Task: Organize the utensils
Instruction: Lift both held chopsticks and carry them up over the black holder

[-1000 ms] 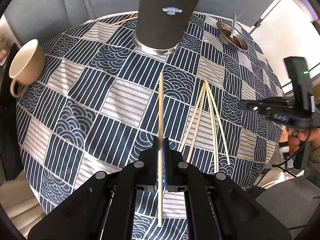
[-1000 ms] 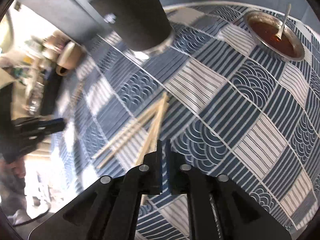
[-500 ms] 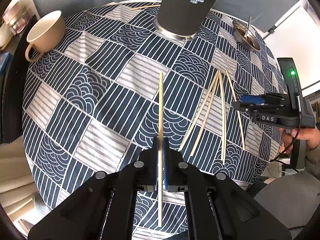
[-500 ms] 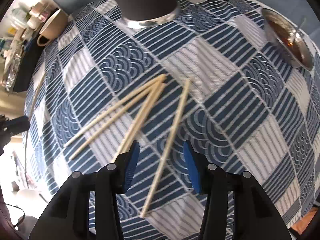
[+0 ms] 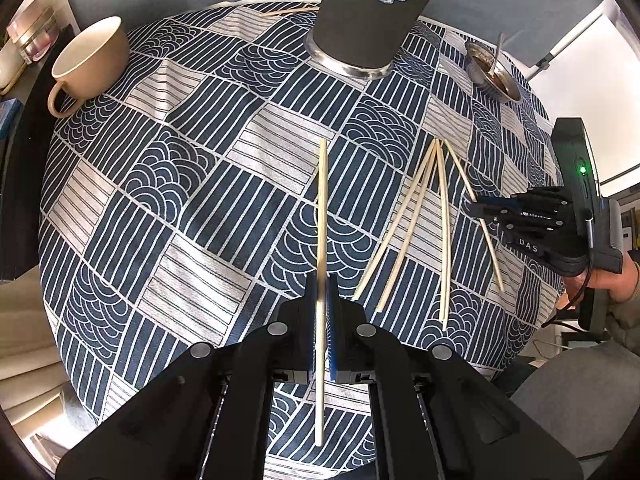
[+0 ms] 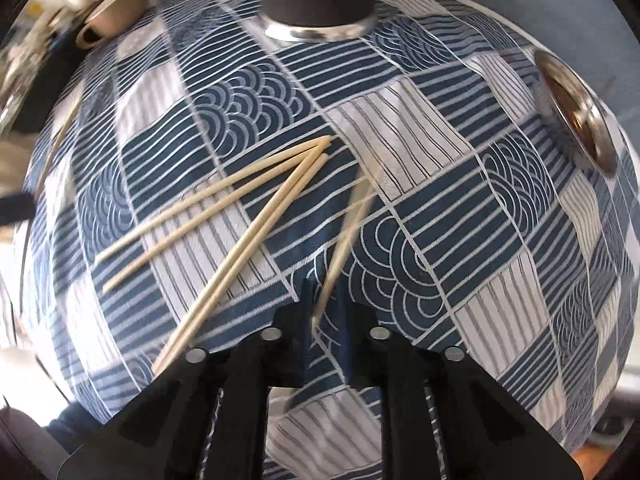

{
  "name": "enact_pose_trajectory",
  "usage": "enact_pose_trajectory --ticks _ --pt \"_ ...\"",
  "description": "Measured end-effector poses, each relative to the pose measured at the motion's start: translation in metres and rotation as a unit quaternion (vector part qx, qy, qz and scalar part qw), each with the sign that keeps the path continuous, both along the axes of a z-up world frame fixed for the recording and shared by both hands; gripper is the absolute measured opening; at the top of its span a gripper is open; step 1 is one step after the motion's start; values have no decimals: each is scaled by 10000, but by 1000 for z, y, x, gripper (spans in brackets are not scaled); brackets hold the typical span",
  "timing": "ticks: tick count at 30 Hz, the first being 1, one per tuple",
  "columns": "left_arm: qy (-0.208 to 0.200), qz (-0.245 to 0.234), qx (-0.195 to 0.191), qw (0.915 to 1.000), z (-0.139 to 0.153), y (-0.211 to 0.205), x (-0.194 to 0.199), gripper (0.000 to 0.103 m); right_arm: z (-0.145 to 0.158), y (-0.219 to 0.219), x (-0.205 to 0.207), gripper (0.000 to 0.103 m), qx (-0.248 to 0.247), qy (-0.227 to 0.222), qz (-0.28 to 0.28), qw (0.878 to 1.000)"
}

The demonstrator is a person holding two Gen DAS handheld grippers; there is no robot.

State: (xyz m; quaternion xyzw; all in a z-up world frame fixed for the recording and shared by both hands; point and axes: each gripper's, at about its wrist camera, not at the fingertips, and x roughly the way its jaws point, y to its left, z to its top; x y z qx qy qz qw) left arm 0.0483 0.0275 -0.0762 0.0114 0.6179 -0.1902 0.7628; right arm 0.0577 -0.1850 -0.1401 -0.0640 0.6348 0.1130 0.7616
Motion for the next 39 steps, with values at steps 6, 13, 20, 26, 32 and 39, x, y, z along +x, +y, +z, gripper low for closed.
enact_pose_trajectory --ticks 6,13,20,26,32,39 --pt "-22 -17 -1 10000 6 -1 4 5 11 -47 4 4 983 237 -644 9928" --pt "-147 24 211 9997 24 -7 24 5 55 -65 21 5 1409 -261 -561 9881" --pt "-545 -63 79 9985 52 -22 34 5 108 -57 44 5 1821 -855 -355 9789" --pt "-681 -18 -297 9972 65 -25 35 5 140 -54 49 5 2152 -1119 -217 9699" --pt "-933 -20 -610 9938 90 -24 37 4 168 -49 55 5 2488 -1443 -51 9577" --pt "-1444 -47 -741 9867 136 -27 63 4 214 -33 75 5 2641 -2293 260 9365"
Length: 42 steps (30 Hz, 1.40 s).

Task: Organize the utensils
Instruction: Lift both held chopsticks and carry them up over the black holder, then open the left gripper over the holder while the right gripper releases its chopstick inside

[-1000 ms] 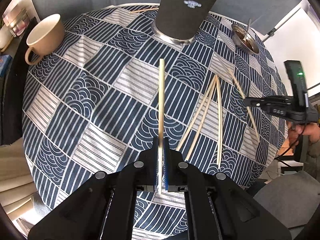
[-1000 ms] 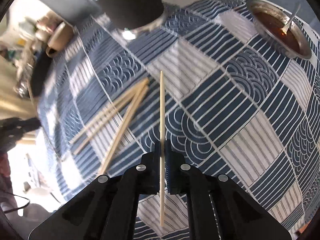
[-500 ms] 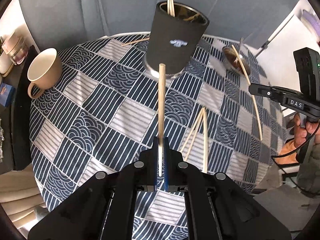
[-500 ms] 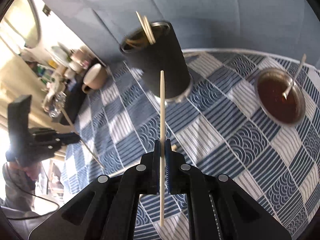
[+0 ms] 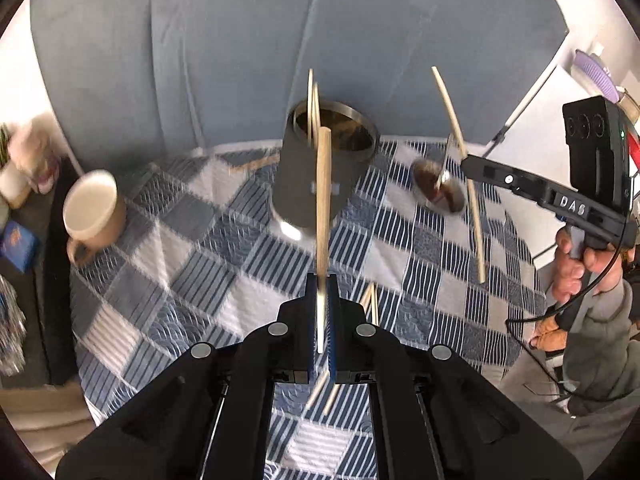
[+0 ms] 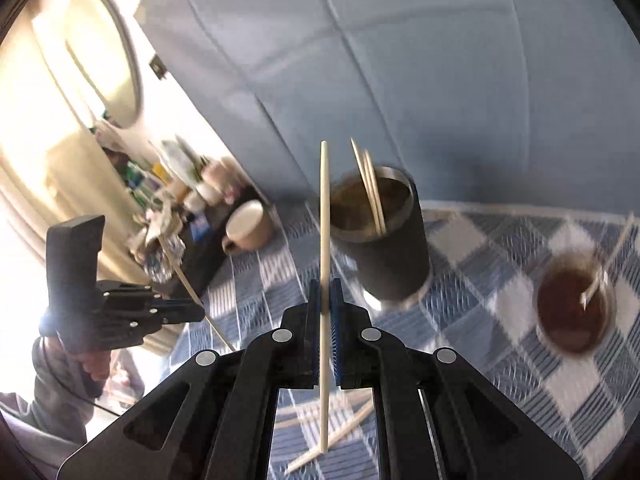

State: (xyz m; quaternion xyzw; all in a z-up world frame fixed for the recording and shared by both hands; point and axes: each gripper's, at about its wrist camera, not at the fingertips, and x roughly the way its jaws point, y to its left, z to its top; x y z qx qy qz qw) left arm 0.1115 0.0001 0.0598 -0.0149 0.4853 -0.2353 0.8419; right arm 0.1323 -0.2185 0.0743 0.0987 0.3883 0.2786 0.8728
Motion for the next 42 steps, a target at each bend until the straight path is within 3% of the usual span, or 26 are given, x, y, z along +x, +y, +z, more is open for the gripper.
enact_pose_trajectory --ticks 6,13,21,27,32,34,37,42 --pt "-451 -62 -101 9989 44 -10 35 5 34 14 30 5 30 -744 26 9972" --pt "-578 -221 -176 9979 67 -31 92 5 40 16 77 5 190 -969 -86 9951" --pt "-498 -456 -211 9975 60 -63 147 5 10 4 130 5 356 -664 -351 9965" --pt "-224 -648 -27 9976 29 -83 177 5 -17 -5 148 8 370 -418 -453 9974" --pt "-10 -729 190 9972 0 -91 180 6 -30 -12 149 9 277 -304 -628 9972" --pt "63 -661 206 9976 -6 -89 181 27 -34 -15 148 12 233 -242 -723 9968" --pt "67 -593 225 9980 -9 -82 177 33 -35 -20 144 29 203 -218 -861 9958" --pt "-10 -504 259 9984 -5 -73 166 52 -32 -20 136 37 141 -203 -944 9952"
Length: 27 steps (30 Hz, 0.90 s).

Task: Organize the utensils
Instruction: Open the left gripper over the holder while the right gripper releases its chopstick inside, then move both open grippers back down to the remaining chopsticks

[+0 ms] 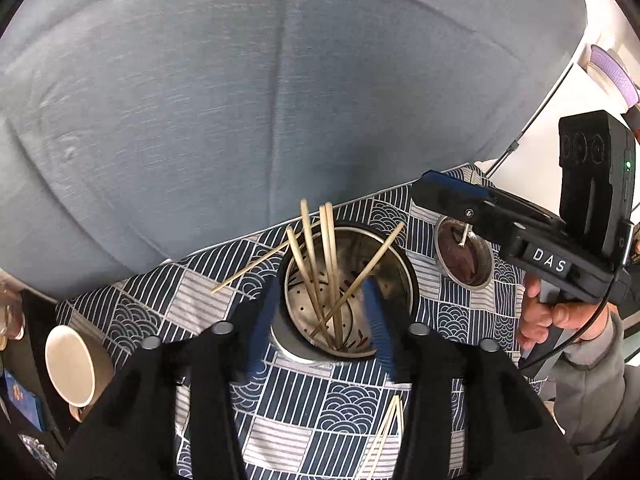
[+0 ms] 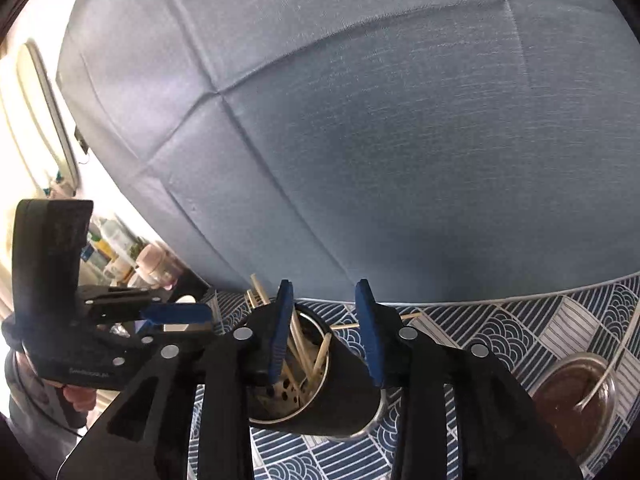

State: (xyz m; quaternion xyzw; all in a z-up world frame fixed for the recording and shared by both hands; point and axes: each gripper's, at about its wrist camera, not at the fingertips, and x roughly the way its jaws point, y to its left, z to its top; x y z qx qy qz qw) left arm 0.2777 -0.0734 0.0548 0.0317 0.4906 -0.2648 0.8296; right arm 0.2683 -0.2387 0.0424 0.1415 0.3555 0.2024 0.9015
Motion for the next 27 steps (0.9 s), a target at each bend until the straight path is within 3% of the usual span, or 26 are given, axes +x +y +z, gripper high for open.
enact_pose_trajectory --ticks 7,15,17,27 --pt "-9 26 149 9999 -5 13 -23 65 6 9 -20 51 -298 19 -25 9996" --pt "214 -144 541 9982 -38 16 -49 77 2 14 -48 65 -606 212 -167 9978" --pt "249 -191 645 9974 -48 17 -54 78 -4 15 -56 76 -721 376 -258 9964" --pt "806 -594 899 9909 -104 23 -92 80 -57 20 -99 82 -1178 1042 -401 9867"
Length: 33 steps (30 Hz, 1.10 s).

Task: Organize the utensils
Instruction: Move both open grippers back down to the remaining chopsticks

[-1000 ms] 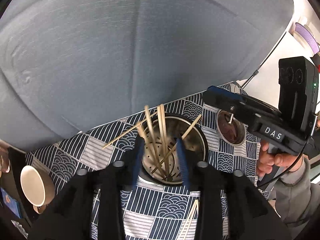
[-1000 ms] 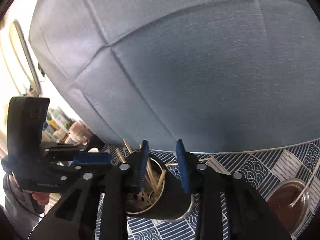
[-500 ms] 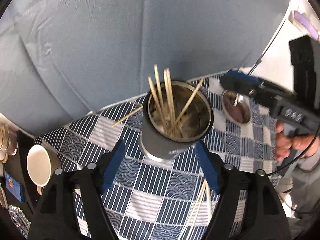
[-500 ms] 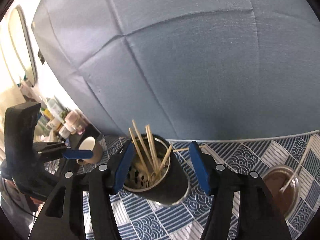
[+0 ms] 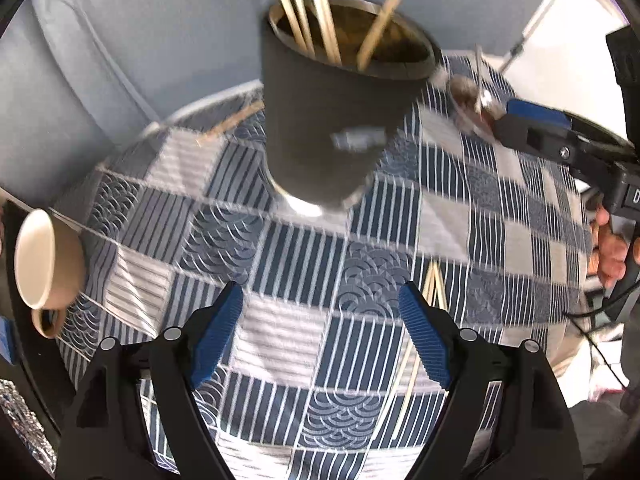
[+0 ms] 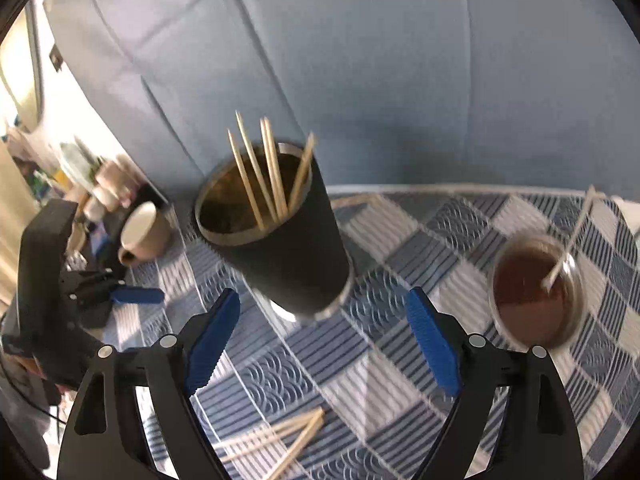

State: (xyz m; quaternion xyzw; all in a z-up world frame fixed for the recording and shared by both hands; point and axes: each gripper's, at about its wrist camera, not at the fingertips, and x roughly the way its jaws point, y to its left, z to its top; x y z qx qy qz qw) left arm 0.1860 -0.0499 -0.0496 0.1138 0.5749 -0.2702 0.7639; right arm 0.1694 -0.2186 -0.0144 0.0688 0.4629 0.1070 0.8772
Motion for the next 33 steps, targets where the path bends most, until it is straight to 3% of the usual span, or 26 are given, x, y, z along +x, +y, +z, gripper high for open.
enact_pose_trajectory --ticks 10,16,21,28,33 --pt "314 -750 468 9956 -52 -15 -42 81 -67 8 -57 83 -267 730 -278 9966" --pt "301 -1172 630 9907 -64 -26 -58 81 -103 8 -90 83 -346 1194 -490 9910" --pt "339 -1337 701 9880 -72 -34 -62 81 -120 9 -102 83 -157 1361 -707 9880" --pt "218 -1557 969 9828 -83 -50 -70 81 -129 13 -108 84 -406 1350 -997 9850" --pt "211 -1637 1085 9803 -92 -59 -74 81 -132 25 -108 87 -724 1359 -917 9838"
